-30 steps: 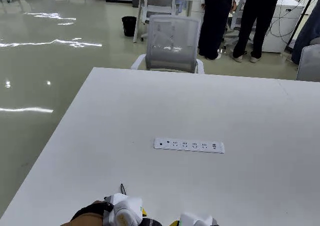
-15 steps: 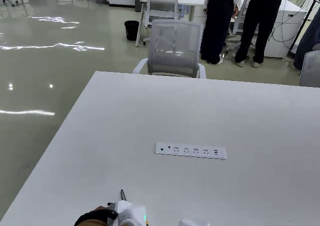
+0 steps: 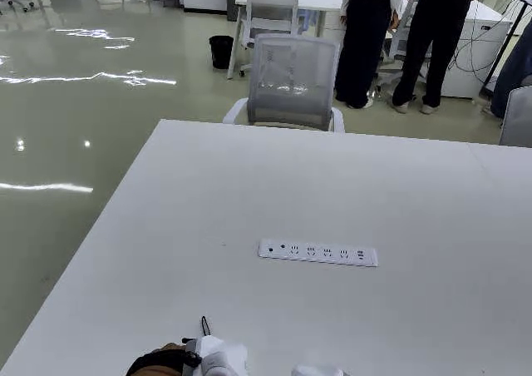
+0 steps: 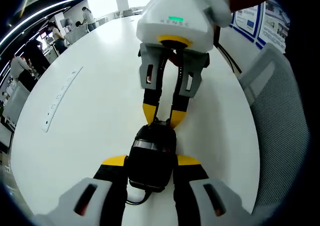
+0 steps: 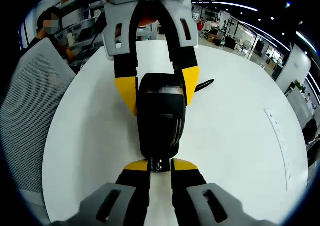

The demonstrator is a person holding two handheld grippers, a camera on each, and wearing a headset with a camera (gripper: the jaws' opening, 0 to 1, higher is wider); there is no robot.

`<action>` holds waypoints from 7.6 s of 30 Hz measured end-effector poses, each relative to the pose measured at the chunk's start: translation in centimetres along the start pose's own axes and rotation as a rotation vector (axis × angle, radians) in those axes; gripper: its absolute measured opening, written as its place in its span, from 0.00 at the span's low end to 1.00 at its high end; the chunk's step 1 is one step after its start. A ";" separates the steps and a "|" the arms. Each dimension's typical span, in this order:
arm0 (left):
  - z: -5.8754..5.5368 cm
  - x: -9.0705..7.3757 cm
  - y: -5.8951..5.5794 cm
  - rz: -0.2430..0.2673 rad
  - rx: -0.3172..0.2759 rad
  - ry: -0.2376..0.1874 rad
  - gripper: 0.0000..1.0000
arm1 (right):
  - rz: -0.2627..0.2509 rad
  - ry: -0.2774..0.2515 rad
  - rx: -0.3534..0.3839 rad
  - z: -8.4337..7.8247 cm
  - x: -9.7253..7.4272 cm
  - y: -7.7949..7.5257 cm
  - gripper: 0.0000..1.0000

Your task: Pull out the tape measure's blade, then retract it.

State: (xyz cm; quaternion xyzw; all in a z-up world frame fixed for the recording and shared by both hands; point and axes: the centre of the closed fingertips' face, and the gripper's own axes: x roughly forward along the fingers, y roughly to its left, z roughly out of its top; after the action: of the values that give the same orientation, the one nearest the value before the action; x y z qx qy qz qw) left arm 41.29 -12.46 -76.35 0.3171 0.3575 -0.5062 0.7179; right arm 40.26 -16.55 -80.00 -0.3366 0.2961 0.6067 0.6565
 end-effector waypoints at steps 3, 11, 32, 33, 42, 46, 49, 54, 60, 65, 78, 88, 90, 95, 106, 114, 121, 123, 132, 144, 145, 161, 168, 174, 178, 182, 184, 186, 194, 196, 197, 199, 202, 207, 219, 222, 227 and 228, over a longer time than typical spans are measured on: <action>-0.1 0.0 -0.1 -0.001 0.033 0.007 0.31 | 0.012 0.000 0.023 0.0 0.0 0.0 0.14; 0.0 0.0 -0.1 -0.018 0.027 -0.003 0.29 | 0.027 0.020 -0.017 -0.1 0.0 0.1 0.13; -0.1 0.1 -0.1 -0.020 -0.002 0.032 0.28 | 0.024 0.065 -0.055 -0.5 -0.1 -0.3 0.12; -0.1 0.1 -0.1 -0.021 -0.004 0.033 0.28 | 0.023 0.069 -0.049 -0.5 -0.1 -0.3 0.12; -0.1 0.2 0.0 -0.021 -0.007 0.034 0.28 | 0.030 0.093 -0.056 -1.3 -0.5 -0.5 0.11; -0.1 0.3 0.0 -0.021 -0.008 0.034 0.28 | 0.030 0.095 -0.054 -1.7 -0.7 -0.7 0.11; -0.1 0.3 0.0 -0.021 -0.008 0.034 0.28 | 0.030 0.097 -0.053 -1.9 -0.8 -0.7 0.11; -0.2 0.3 0.0 -0.023 -0.011 0.034 0.28 | 0.028 0.101 -0.045 -2.4 -1.0 -0.7 0.11; -0.2 0.4 -0.1 -0.023 -0.007 0.034 0.28 | 0.027 0.105 -0.047 -2.7 -1.2 -0.6 0.11; -0.2 0.3 -0.1 -0.022 -0.007 0.035 0.28 | 0.029 0.106 -0.046 -2.9 -1.6 -0.6 0.11; -0.2 0.3 0.0 -0.015 -0.018 0.040 0.28 | 0.028 0.116 -0.039 -3.8 -2.3 -0.9 0.11; -0.1 0.4 0.1 -0.015 -0.025 0.040 0.28 | 0.025 0.124 -0.031 -4.8 -2.8 -1.1 0.11; -0.1 0.4 0.1 -0.016 -0.030 0.041 0.28 | 0.025 0.124 -0.027 -4.9 -2.8 -1.1 0.11; -0.1 0.5 0.1 -0.017 -0.030 0.040 0.28 | 0.028 0.125 -0.024 -5.0 -3.0 -0.9 0.11; -0.1 0.5 0.1 -0.015 -0.032 0.039 0.28 | 0.024 0.131 -0.037 -5.8 -3.4 -1.1 0.11; -0.1 0.4 0.1 -0.013 -0.037 0.040 0.28 | 0.021 0.142 -0.034 -6.4 -4.1 -1.2 0.11; -0.1 0.5 0.2 -0.012 -0.039 0.039 0.28 | 0.020 0.147 -0.023 -7.0 -4.5 -1.2 0.11; -0.1 0.6 0.1 -0.012 -0.039 0.040 0.28 | 0.021 0.146 -0.022 -7.1 -4.7 -1.2 0.11; -0.1 0.6 0.1 -0.011 -0.041 0.037 0.28 | 0.022 0.149 -0.015 -8.0 -4.9 -1.5 0.11; -0.1 0.5 0.1 -0.011 -0.045 0.033 0.28 | 0.019 0.154 -0.013 -8.7 -5.5 -1.6 0.11; -0.1 0.5 0.1 -0.011 -0.045 0.033 0.28 | 0.019 0.154 -0.013 -8.7 -5.5 -1.6 0.11; -0.2 0.5 0.1 -0.008 -0.050 0.032 0.28 | 0.016 0.165 -0.005 -9.8 -6.4 -1.7 0.11; -0.2 0.6 0.1 -0.007 -0.053 0.032 0.28 | 0.015 0.172 -0.007 -10.1 -7.0 -1.6 0.11; -0.2 0.6 0.1 -0.008 -0.055 0.033 0.28 | 0.012 0.178 -0.008 -10.6 -7.3 -1.7 0.11; -0.1 0.6 0.1 -0.008 -0.056 0.032 0.28 | 0.011 0.180 -0.004 -10.9 -7.4 -1.8 0.11; -0.1 0.5 0.0 -0.006 -0.061 0.031 0.28 | 0.008 0.179 -0.001 -11.1 -7.5 -1.8 0.11; -0.1 0.5 0.0 -0.007 -0.061 0.031 0.28 | 0.007 0.179 0.002 -11.1 -7.6 -1.7 0.11; -0.1 0.5 0.0 -0.007 -0.061 0.032 0.28 | 0.008 0.180 0.001 -11.2 -7.7 -1.7 0.11; -0.1 0.4 0.0 -0.005 -0.065 0.032 0.28 | 0.004 0.194 0.008 -11.6 -7.8 -1.8 0.11; -0.2 0.4 0.0 -0.004 -0.064 0.031 0.28 | 0.006 0.204 0.006 -11.8 -7.8 -1.8 0.11; -0.2 0.4 0.0 -0.005 -0.065 0.031 0.28 | 0.006 0.204 0.007 -11.8 -7.8 -1.8 0.11; -0.2 0.5 0.0 -0.005 -0.065 0.031 0.28 | 0.005 0.208 0.006 -12.0 -7.8 -1.9 0.11; -0.2 0.5 0.0 -0.005 -0.066 0.031 0.28 | 0.006 0.210 0.007 -12.1 -8.2 -1.9 0.11; -0.1 0.5 0.0 -0.004 -0.066 0.031 0.28 | 0.001 0.212 0.012 -12.4 -8.5 -1.9 0.11; -0.1 0.6 0.1 -0.006 -0.067 0.030 0.28 | 0.002 0.223 0.004 -13.0 -9.2 -1.9 0.11; -0.1 0.6 0.1 -0.005 -0.068 0.030 0.28 | 0.001 0.222 0.005 -13.2 -9.3 -1.9 0.11; -0.1 0.6 0.1 -0.002 -0.070 0.024 0.28 | -0.001 0.221 0.005 -13.4 -9.5 -2.0 0.11; -0.1 0.7 0.1 -0.002 -0.070 0.024 0.28 | -0.004 0.220 0.008 -13.5 -9.5 -2.0 0.11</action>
State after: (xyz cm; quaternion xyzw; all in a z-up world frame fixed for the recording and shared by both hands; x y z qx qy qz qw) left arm 41.53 -12.66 -76.96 0.2977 0.3840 -0.4904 0.7235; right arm 41.71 -33.13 -80.32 -0.3990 0.3683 0.5636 0.6225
